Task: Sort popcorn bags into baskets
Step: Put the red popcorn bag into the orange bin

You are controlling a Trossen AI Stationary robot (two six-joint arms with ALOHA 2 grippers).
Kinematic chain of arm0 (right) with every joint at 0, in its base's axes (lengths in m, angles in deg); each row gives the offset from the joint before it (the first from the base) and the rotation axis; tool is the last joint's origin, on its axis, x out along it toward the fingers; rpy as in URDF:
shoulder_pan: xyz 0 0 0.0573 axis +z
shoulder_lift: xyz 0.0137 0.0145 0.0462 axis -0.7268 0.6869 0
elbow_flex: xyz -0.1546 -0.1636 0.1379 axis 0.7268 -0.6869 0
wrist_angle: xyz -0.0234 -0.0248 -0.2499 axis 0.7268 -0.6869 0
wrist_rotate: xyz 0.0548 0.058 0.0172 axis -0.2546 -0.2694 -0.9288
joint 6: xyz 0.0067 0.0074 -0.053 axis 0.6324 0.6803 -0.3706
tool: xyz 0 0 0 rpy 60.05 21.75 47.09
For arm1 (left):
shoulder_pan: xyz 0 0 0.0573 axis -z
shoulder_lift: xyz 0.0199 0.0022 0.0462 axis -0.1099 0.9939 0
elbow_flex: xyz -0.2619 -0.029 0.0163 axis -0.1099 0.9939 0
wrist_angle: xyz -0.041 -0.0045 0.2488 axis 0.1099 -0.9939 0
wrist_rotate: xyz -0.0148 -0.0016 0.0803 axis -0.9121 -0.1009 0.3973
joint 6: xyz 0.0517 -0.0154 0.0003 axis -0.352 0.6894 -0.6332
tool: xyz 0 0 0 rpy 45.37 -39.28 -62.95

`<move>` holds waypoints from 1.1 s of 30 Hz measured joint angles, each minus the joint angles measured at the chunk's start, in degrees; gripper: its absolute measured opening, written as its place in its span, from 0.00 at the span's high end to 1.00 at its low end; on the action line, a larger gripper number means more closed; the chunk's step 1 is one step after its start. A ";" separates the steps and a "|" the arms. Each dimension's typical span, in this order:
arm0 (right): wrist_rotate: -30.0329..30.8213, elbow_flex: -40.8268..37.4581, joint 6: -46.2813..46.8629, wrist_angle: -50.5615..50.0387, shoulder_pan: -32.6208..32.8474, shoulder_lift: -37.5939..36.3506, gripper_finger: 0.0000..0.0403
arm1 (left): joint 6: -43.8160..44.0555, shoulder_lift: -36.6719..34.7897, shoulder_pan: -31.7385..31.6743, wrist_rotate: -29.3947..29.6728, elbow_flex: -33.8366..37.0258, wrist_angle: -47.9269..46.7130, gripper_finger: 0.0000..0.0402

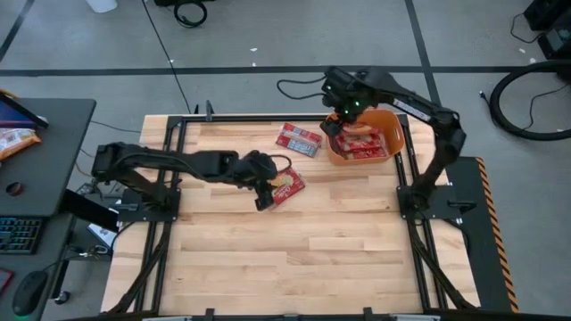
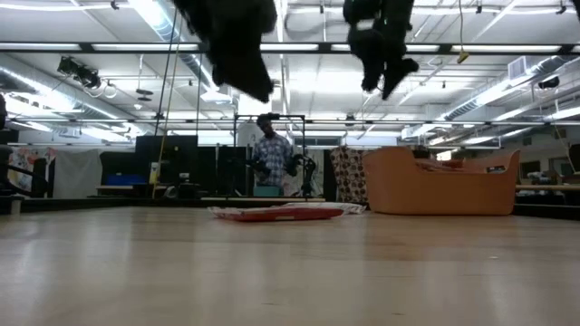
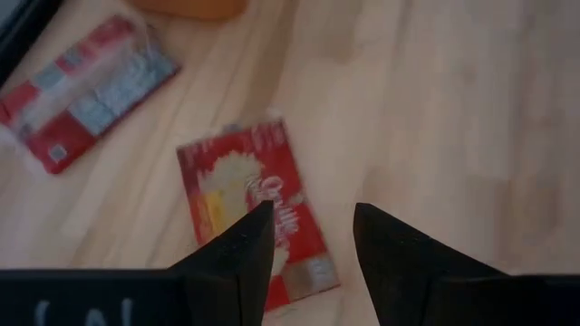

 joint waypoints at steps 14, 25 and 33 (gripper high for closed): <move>14.83 -2.44 2.85 14.38 18.03 -4.43 0.33 | 3.86 16.65 0.85 5.33 0.39 11.17 0.61; 15.20 -2.42 5.03 11.54 23.02 -4.08 0.33 | 6.20 20.13 -0.52 4.61 -0.72 10.21 0.41; 15.85 -2.42 5.97 11.80 23.82 -4.08 0.33 | 6.29 22.28 -0.21 6.98 -0.80 12.10 0.34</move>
